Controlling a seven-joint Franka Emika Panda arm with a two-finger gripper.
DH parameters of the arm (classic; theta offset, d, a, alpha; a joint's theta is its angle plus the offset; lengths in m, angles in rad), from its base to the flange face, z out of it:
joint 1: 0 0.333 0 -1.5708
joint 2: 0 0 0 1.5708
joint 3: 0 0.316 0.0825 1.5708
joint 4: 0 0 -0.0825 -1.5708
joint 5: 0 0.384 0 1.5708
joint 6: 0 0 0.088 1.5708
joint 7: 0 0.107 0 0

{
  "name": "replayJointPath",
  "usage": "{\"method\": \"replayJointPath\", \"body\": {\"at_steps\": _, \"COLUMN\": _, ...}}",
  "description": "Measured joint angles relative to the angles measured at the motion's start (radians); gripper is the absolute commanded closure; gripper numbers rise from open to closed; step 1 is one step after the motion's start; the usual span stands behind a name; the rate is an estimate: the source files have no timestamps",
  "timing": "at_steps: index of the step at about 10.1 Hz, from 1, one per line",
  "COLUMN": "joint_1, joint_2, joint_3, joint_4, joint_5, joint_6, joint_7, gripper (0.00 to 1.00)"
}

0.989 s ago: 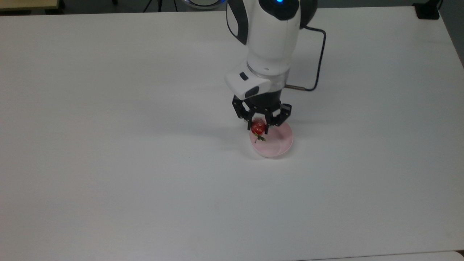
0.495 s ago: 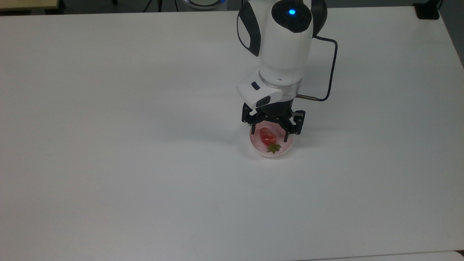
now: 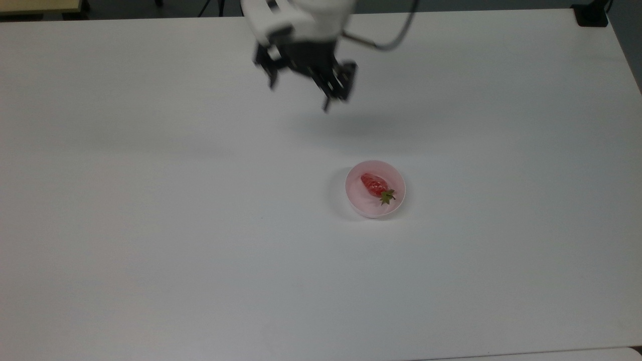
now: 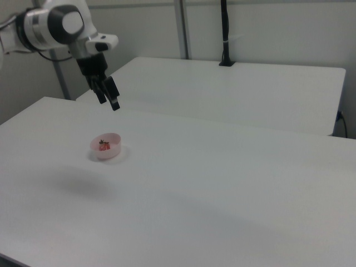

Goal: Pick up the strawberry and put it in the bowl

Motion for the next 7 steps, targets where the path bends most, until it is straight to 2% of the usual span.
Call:
{"method": "replayJointPath", "body": {"at_steps": 1, "joint_1": -0.024, "joint_2": -0.065, "joint_3": -0.004, "joint_4": -0.004, "joint_5": 0.002, "joint_6": -0.089, "joint_7": -0.025, "gripper": 0.00}}
{"method": "replayJointPath", "body": {"at_steps": 2, "joint_1": -0.039, "joint_2": -0.114, "joint_3": -0.022, "joint_4": -0.015, "joint_5": 0.034, "joint_6": -0.135, "joint_7": -0.055, "gripper": 0.00}}
{"method": "replayJointPath", "body": {"at_steps": 5, "joint_1": -0.045, "joint_2": -0.193, "joint_3": -0.091, "joint_4": -0.078, "joint_5": 0.076, "joint_6": -0.137, "joint_7": -0.293, "gripper": 0.00}}
{"method": "replayJointPath", "body": {"at_steps": 7, "joint_1": -0.056, "joint_2": -0.208, "joint_3": -0.106, "joint_4": -0.090, "joint_5": 0.094, "joint_6": -0.065, "joint_7": -0.350, "gripper": 0.00}}
